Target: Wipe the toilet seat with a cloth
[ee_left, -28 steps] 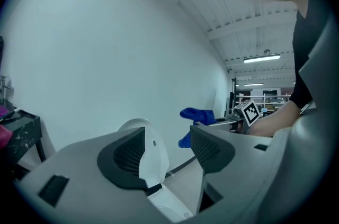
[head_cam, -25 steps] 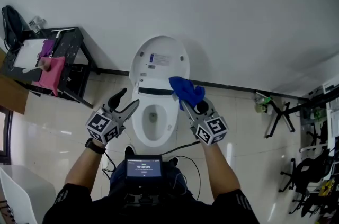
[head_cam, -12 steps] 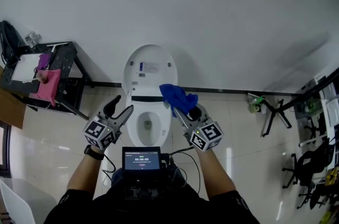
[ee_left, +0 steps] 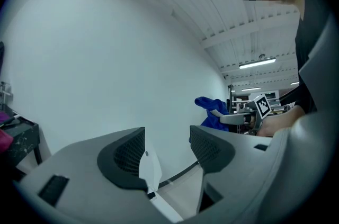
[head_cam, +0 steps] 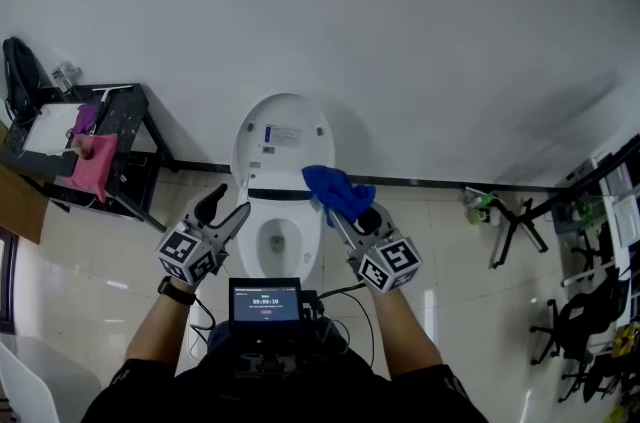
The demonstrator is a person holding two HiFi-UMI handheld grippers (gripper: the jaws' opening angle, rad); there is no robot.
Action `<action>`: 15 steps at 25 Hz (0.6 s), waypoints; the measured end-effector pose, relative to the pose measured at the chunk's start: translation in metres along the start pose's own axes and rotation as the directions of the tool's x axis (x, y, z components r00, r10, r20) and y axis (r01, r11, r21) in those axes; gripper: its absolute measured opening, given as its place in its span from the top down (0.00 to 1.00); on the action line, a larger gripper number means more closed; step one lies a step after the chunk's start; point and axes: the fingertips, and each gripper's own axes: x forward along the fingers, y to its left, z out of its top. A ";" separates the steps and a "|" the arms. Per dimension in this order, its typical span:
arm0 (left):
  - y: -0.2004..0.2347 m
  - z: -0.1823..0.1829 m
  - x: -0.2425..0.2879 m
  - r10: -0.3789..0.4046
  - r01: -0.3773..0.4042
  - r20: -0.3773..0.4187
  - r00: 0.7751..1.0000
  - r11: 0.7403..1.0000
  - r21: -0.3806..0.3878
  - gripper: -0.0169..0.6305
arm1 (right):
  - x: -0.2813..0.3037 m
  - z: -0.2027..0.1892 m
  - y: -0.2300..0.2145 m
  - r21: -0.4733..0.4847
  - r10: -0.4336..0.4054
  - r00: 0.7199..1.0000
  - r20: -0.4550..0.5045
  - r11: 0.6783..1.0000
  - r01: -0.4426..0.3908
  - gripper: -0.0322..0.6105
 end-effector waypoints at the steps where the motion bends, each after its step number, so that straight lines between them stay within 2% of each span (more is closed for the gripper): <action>1: -0.001 0.002 0.000 0.002 -0.002 0.002 1.000 1.000 -0.006 0.57 | 0.000 0.001 0.000 -0.001 0.000 1.000 0.002 1.000 0.000 0.65; 8: -0.006 0.009 -0.003 0.008 -0.007 0.008 1.000 1.000 -0.029 0.57 | -0.004 -0.001 0.005 -0.002 0.004 1.000 0.005 1.000 -0.004 0.65; 15: -0.007 -0.003 0.000 -0.014 0.014 -0.004 1.000 1.000 0.012 0.57 | -0.013 -0.005 0.000 -0.004 -0.007 1.000 -0.014 1.000 0.007 0.65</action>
